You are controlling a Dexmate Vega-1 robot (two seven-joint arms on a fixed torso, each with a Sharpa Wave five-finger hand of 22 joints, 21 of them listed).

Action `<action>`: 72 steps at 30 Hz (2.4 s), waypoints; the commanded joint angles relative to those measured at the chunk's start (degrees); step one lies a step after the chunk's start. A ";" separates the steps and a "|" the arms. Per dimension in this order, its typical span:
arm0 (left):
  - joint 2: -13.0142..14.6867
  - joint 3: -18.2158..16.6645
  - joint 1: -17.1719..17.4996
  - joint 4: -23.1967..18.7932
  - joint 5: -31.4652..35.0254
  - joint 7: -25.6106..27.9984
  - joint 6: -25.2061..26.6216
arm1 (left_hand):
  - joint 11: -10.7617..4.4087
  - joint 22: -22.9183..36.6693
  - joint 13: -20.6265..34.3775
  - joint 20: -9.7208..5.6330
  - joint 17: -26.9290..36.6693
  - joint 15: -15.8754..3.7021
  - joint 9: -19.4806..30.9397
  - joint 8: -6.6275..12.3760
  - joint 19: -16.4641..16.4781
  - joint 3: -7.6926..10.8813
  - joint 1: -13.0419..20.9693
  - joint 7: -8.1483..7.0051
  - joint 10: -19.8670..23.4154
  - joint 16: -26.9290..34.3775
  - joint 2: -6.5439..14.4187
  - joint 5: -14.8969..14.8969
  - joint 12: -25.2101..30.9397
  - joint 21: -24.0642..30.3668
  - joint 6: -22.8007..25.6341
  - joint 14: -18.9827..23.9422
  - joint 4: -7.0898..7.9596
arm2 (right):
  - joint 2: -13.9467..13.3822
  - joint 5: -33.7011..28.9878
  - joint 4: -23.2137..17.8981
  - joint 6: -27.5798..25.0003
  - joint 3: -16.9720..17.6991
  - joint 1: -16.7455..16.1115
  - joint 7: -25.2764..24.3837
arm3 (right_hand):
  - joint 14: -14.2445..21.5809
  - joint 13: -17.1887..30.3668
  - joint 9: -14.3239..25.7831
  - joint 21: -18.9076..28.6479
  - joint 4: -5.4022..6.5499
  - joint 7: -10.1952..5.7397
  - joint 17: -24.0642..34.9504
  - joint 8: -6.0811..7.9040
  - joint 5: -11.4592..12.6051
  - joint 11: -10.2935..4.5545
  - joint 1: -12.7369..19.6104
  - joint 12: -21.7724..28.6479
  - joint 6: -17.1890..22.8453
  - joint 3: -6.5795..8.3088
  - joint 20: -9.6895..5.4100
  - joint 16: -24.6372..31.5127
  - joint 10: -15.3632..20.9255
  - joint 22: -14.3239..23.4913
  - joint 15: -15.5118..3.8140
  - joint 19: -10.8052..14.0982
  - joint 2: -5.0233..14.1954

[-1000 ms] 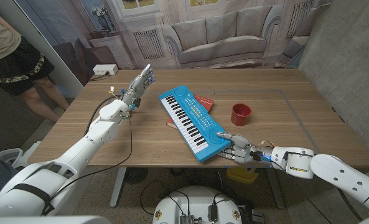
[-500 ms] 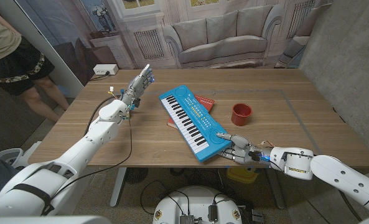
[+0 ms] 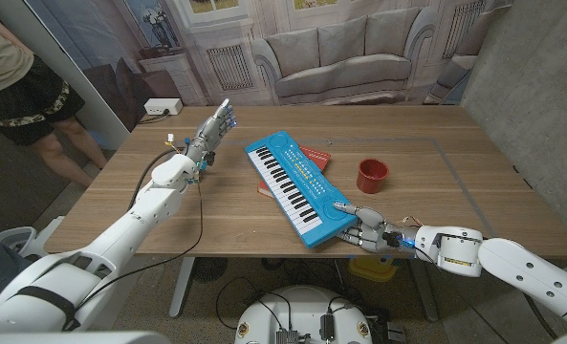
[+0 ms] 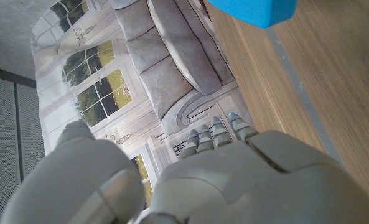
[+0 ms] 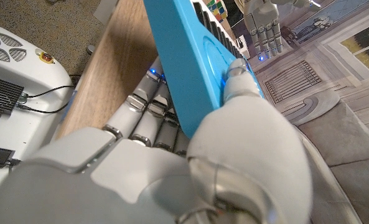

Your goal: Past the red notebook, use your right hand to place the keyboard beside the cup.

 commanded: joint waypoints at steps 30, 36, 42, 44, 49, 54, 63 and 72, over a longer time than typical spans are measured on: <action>2.11 -0.48 3.41 -7.52 1.00 4.35 2.32 | -0.13 0.16 0.24 0.34 0.27 0.13 0.19 0.23 -0.03 -0.70 0.67 0.00 -0.63 -0.05 0.22 -0.34 0.07 -0.01 0.11 -0.43 0.15 | 1.92 -7.76 -2.28 9.24 1.61 -6.65 -3.08 | 8.85 -0.14 -0.90 7.53 -1.20 -5.80 1.31 1.17 -1.01 -2.43 6.80 0.01 12.09 2.51 -5.85 0.09 8.99 3.27 -6.04 1.22 6.20; 2.14 -0.54 3.53 -7.70 1.00 4.42 2.23 | -0.17 0.16 0.24 0.35 0.27 0.13 0.19 0.25 0.00 -0.74 0.70 0.01 -0.62 -0.05 0.24 -0.35 0.08 -0.01 0.14 -0.44 0.15 | 1.71 -8.23 -3.09 9.35 2.03 -7.10 -3.85 | 9.44 -0.13 -0.95 8.22 -0.97 -6.04 1.54 1.15 -1.11 -2.57 7.00 -0.15 12.84 2.72 -5.85 0.22 9.55 3.62 -6.07 1.19 6.93; 2.04 -0.42 3.30 -7.48 1.01 4.23 2.30 | -0.16 0.16 0.24 0.34 0.27 0.10 0.19 0.25 0.00 -0.79 0.75 0.04 -0.63 -0.06 0.27 -0.38 0.09 -0.02 0.15 -0.46 0.15 | 1.27 -7.88 -3.92 8.97 2.76 -7.61 -4.78 | 9.66 -0.13 -0.96 8.62 -0.88 -6.02 1.67 1.10 -1.21 -2.62 7.18 -0.22 13.23 2.88 -5.86 0.24 9.98 3.86 -6.10 1.02 7.35; 1.97 -0.37 3.16 -7.36 0.99 4.12 2.35 | -0.16 0.16 0.24 0.34 0.27 0.12 0.19 0.24 -0.01 -0.81 0.76 0.06 -0.65 -0.06 0.28 -0.38 0.09 -0.02 0.12 -0.48 0.15 | 1.31 -7.57 -4.10 8.96 3.04 -7.82 -5.01 | 9.75 -0.12 -0.96 8.77 -0.81 -6.01 1.72 1.06 -1.27 -2.55 7.17 -0.26 13.29 2.90 -5.85 0.25 10.12 3.94 -6.06 0.96 7.44; 1.90 -0.25 2.82 -7.15 1.10 3.99 2.44 | -0.31 0.16 0.24 0.33 0.27 0.09 0.19 0.24 -0.03 -0.86 0.79 0.00 -0.59 -0.05 0.30 -0.40 0.12 -0.04 0.12 -0.45 0.15 | 1.00 -7.44 -4.92 8.85 3.78 -8.25 -5.87 | 9.86 -0.11 -0.97 9.24 -0.63 -6.14 1.84 1.18 -1.42 -2.66 7.09 -0.34 14.17 2.94 -5.85 0.21 10.58 4.20 -6.01 0.84 7.67; 1.79 -0.09 2.42 -6.77 1.08 3.75 2.73 | -0.27 0.16 0.24 0.35 0.27 0.10 0.19 0.25 0.00 -0.90 0.82 0.00 -0.67 -0.05 0.31 -0.42 0.10 -0.03 0.14 -0.46 0.15 | 0.90 -7.31 -5.34 8.71 4.29 -8.47 -6.44 | 10.11 -0.09 -0.99 9.70 -0.53 -6.35 1.99 1.25 -1.52 -2.81 7.12 -0.32 14.88 3.03 -5.87 0.26 11.26 4.44 -6.07 0.75 7.87; 1.48 0.06 1.66 -6.07 1.24 3.57 2.66 | -0.18 0.16 0.24 0.33 0.28 0.11 0.19 0.25 -0.02 -0.99 0.86 0.05 -0.68 -0.07 0.34 -0.45 0.11 -0.05 0.13 -0.52 0.16 | 0.70 -7.31 -6.20 8.73 5.29 -8.91 -6.81 | 10.50 -0.06 -1.00 10.45 -0.53 -6.57 2.23 1.17 -1.65 -2.77 7.32 -0.39 15.51 3.19 -5.87 0.34 12.08 4.81 -6.08 0.65 7.96; 0.55 0.53 0.58 -4.66 1.40 2.70 1.83 | -0.16 0.16 0.24 0.35 0.28 0.10 0.19 0.24 -0.01 -1.06 0.91 0.06 -0.70 -0.06 0.37 -0.48 0.11 -0.06 0.12 -0.52 0.17 | 0.47 -8.65 -7.26 9.66 6.72 -10.56 -7.79 | 10.71 -0.03 -0.99 11.00 -0.45 -6.62 2.37 1.11 -1.72 -2.81 7.32 -0.48 15.95 3.24 -5.86 0.36 12.57 5.07 -6.07 0.58 7.98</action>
